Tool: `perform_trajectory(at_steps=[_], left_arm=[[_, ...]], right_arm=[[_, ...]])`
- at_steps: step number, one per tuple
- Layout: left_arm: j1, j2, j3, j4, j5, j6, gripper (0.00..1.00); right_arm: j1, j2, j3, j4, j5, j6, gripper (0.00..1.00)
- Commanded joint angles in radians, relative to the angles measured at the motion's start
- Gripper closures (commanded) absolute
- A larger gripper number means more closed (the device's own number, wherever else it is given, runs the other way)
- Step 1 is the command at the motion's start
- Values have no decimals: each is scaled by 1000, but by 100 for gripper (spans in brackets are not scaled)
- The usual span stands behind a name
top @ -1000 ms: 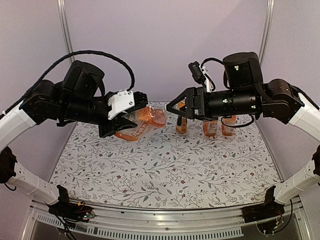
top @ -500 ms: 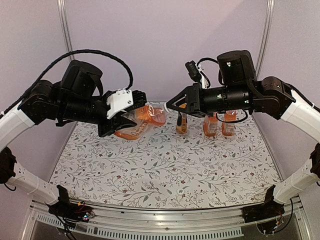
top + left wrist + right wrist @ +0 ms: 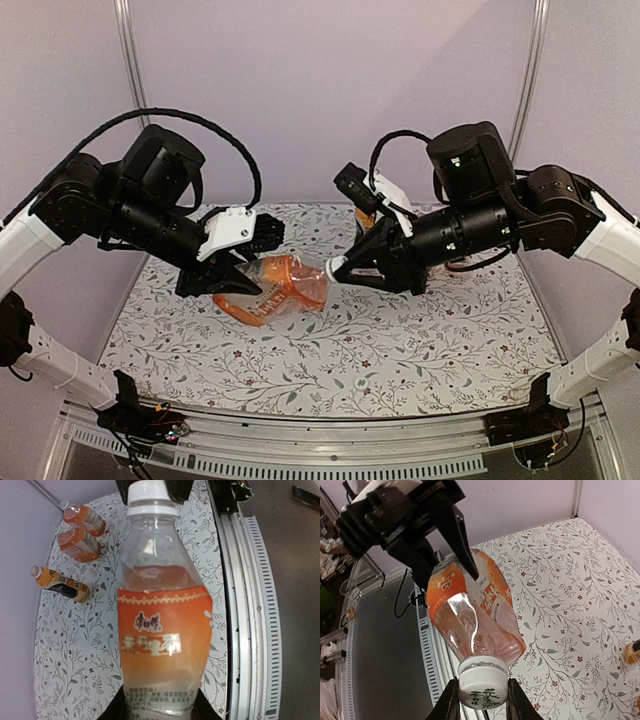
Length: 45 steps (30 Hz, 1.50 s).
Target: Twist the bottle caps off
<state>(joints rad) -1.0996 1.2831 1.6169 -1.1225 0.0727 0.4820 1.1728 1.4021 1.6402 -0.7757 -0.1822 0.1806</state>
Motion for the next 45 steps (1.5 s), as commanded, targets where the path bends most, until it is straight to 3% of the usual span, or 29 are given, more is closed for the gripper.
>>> perform_trajectory(at_steps=[1,8,19,30,40,45], left_arm=[[-8,25,53,-60,239,16,86],[-9,46,70,-106,267,56,86],[-9,50,67,-73,214,50,86],[-9,39,52,-111,214,79,88],[-9,30,52,-121,214,80,89],[-8,12,36,-140,204,85,90]], right_arm=[[83,-65,-66,-116,2,-586,100],[100,-116,-92,-146,89,-878,100],[106,-106,-101,-95,48,-894,100],[106,-200,-171,-63,10,-970,100],[106,-185,-172,-102,135,-988,100],[106,-172,-106,-221,357,-1026,100]])
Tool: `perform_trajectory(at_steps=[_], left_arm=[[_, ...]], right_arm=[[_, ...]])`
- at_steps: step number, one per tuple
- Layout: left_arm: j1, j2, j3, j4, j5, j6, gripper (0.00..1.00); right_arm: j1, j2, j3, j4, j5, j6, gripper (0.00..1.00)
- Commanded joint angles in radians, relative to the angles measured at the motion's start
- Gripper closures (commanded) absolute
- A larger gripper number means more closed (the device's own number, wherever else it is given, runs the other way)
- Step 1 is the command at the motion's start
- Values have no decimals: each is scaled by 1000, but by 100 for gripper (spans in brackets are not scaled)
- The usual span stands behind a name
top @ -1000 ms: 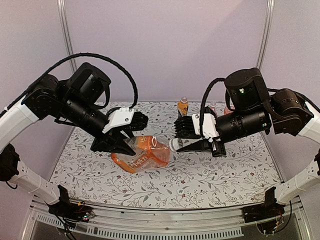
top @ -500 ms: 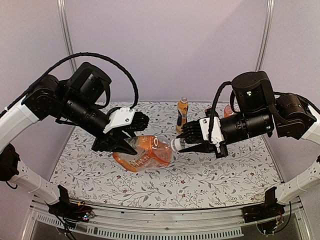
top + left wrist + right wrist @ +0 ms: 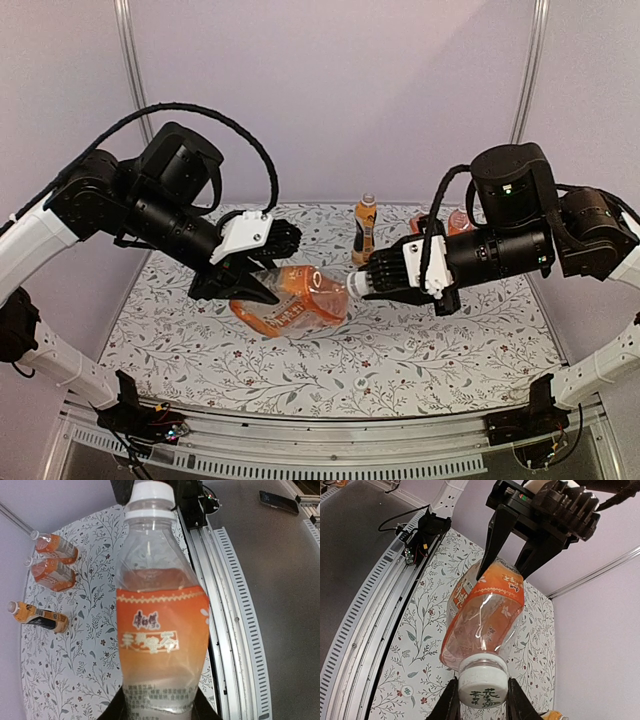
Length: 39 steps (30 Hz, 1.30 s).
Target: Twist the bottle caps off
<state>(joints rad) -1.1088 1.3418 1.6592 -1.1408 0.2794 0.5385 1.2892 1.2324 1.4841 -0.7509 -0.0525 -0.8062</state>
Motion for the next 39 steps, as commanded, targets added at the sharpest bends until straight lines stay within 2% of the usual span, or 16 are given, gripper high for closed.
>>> perform_trajectory(at_steps=[1,3,9,14,16,20,21,25,26,27,31,35,39], left_arm=[[1,-51,-7,-124,-3,30,90],[3,-53,-8,-126,-8,35,90],[3,-51,-9,-107,-15,29,91],[3,-46,11,-84,-19,11,91],[3,-42,17,-80,-21,7,91],[3,-46,12,-68,-52,5,91],[3,-49,8,-63,-62,6,91],[4,-52,-7,-39,-108,0,91],[4,-53,-10,-26,-124,-2,91],[5,-55,-16,-9,-145,-6,91],[4,-63,-40,72,-288,-15,90],[4,-69,-68,147,-411,1,91],[4,-73,-88,173,-442,12,91]], right_arm=[[-9,9,67,-266,235,-50,100],[-10,17,93,-274,188,-60,100],[-9,-1,74,-158,-37,-52,100],[-5,57,48,-91,-89,-19,99],[-4,72,48,-69,-78,-10,91],[-4,56,24,-15,-63,31,43],[-4,48,13,11,-60,42,35],[-4,-3,-38,88,-36,149,18],[-4,-17,-55,113,-29,176,7],[-4,-34,-72,146,-10,220,2],[-17,-37,-53,201,130,556,1],[-93,59,119,38,171,1152,1],[-139,72,105,28,166,1398,8]])
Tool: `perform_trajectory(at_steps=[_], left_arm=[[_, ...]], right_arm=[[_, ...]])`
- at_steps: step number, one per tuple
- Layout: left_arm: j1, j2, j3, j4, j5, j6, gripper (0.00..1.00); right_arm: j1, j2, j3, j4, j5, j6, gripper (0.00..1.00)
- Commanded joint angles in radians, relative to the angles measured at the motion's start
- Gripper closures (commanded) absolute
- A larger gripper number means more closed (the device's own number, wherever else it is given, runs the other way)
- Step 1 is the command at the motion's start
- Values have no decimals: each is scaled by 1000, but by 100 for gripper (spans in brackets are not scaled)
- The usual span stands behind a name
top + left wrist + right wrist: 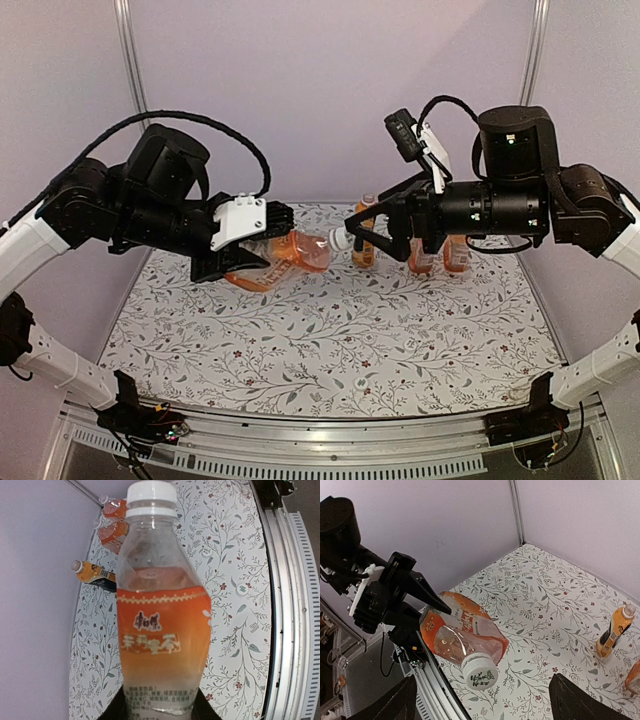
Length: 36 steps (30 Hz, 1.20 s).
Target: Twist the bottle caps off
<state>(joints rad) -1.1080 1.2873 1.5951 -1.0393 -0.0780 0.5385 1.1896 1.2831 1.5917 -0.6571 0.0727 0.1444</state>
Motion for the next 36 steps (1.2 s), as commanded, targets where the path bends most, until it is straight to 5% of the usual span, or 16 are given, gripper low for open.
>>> perform_trajectory(at_steps=[1,12,20,27,35,36], left_arm=[[2,-21,-24,72,-83,11,91],[2,-24,-19,68,-70,8,90],[2,-23,-20,68,-63,10,90],[2,-17,-17,68,-67,15,90],[2,-16,-16,67,-63,18,90],[2,-15,-17,62,-60,17,90]], right_arm=[[-47,20,-4,-57,30,466,9],[-99,86,7,-5,-140,515,21],[-130,111,6,27,-217,516,48],[-132,121,-8,25,-261,530,50],[-131,105,-21,25,-275,510,100],[-132,105,-20,24,-287,495,100]])
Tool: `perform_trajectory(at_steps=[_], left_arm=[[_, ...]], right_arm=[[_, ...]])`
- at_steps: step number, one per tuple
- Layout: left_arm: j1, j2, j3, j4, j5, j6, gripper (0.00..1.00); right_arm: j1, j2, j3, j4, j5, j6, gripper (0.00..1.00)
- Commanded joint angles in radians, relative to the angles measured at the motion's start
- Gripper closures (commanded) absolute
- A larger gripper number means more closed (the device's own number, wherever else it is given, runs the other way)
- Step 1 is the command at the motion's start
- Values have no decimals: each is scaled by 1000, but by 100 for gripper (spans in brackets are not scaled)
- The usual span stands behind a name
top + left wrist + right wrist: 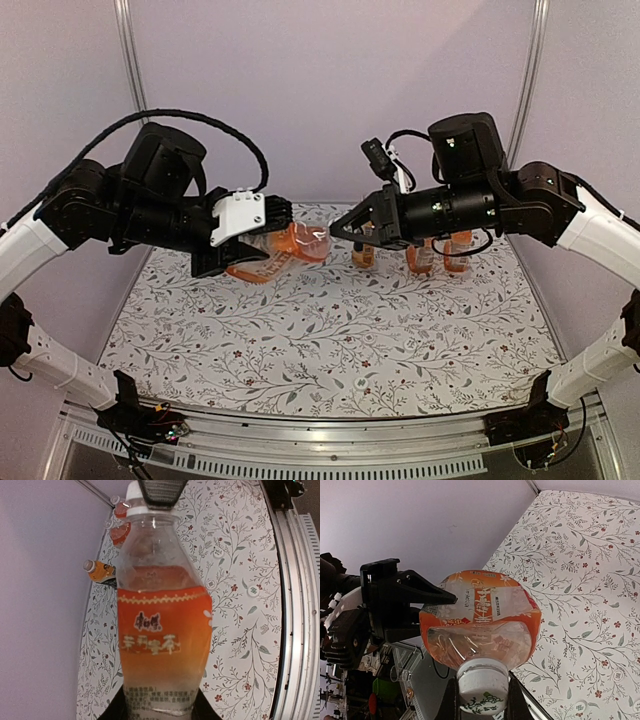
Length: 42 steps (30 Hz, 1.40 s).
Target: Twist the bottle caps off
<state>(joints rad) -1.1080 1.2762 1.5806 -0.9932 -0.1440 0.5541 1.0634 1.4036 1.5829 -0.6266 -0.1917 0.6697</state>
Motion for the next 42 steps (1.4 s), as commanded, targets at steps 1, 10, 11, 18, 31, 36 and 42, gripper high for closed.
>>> perform_trajectory(at_steps=[1,10,11,18,31,36,42], left_arm=[[2,-4,-2,10,14,0,90],[2,4,27,-199,336,40,91],[2,8,29,-221,365,48,91],[0,18,23,-279,405,76,92],[0,20,-1,-281,371,90,95],[0,17,-3,-283,364,96,95],[0,17,4,-274,379,92,95]], right_arm=[[-5,-17,-10,-8,-46,-50,100],[175,-130,-78,-175,14,-800,100],[179,-160,-93,-180,16,-858,100],[223,-228,-121,-252,130,-1137,100],[223,-264,-172,-295,235,-1290,100],[222,-264,-173,-301,262,-1331,100],[223,-208,-130,-292,246,-1417,100]])
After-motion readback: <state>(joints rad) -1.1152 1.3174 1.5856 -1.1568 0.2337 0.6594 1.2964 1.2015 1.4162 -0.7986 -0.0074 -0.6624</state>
